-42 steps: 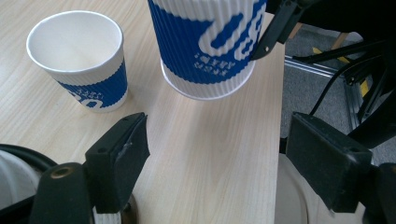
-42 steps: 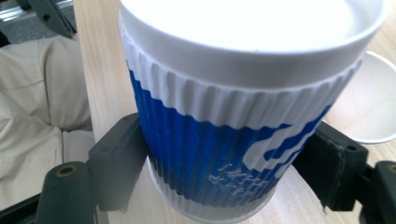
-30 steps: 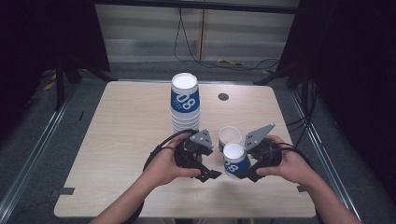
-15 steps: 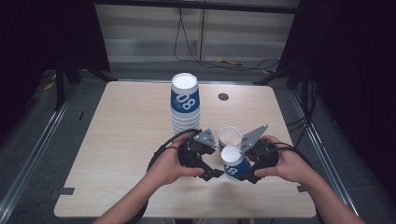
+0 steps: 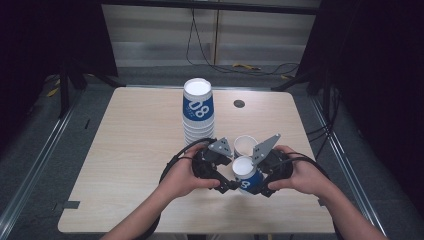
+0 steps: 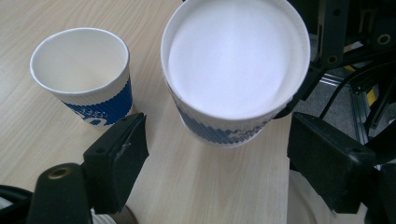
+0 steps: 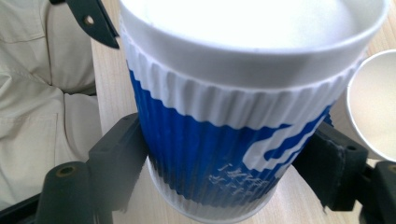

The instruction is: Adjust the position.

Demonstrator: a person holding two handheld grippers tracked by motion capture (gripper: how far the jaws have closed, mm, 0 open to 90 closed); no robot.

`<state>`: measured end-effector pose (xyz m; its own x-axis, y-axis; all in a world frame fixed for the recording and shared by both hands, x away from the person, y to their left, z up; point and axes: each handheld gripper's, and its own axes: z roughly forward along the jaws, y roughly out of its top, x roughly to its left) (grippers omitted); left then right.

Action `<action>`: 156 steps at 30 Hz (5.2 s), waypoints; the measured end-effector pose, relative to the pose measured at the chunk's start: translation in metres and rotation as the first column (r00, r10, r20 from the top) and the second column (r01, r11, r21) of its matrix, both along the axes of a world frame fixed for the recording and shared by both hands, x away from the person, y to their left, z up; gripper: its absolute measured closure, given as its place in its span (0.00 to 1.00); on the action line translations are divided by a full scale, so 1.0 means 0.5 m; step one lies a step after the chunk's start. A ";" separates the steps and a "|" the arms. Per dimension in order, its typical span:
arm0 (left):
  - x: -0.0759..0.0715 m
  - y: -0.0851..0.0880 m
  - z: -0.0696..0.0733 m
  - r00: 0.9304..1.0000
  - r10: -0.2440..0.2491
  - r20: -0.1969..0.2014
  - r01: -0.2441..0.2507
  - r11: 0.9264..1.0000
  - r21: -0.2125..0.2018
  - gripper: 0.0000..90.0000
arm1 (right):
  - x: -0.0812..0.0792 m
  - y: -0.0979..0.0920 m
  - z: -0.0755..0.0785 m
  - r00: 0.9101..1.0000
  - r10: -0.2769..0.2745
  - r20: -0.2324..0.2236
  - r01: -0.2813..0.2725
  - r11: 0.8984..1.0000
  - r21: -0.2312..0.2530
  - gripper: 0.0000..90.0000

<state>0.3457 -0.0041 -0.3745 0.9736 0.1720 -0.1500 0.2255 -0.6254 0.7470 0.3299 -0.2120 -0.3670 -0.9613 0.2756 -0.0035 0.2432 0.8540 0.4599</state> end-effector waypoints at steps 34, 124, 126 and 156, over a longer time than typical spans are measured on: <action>0.000 -0.004 0.010 0.999 -0.024 -0.032 0.022 0.997 -0.079 0.32 | -0.005 0.010 -0.017 1.000 0.018 -0.024 -0.016 0.997 0.073 0.22; -0.003 -0.019 0.006 1.000 -0.006 -0.015 0.005 0.996 -0.085 0.27 | -0.031 -0.086 -0.054 0.995 -0.100 0.028 0.090 0.966 0.243 0.22; -0.004 -0.019 0.005 1.000 -0.012 -0.008 0.011 0.997 -0.072 0.26 | -0.030 -0.088 -0.054 0.996 -0.090 0.026 0.082 0.970 0.229 0.22; -0.019 -0.040 -0.006 0.997 -0.073 0.036 0.070 0.994 0.082 0.24 | -0.027 -0.074 -0.043 0.999 0.009 0.039 -0.008 0.999 -0.032 0.22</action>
<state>0.3364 -0.0241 -0.3776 0.9887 0.1114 -0.1004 0.1497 -0.6977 0.7006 0.3163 -0.2491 -0.3886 -0.9624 0.2668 -0.0502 0.2182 0.8704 0.4414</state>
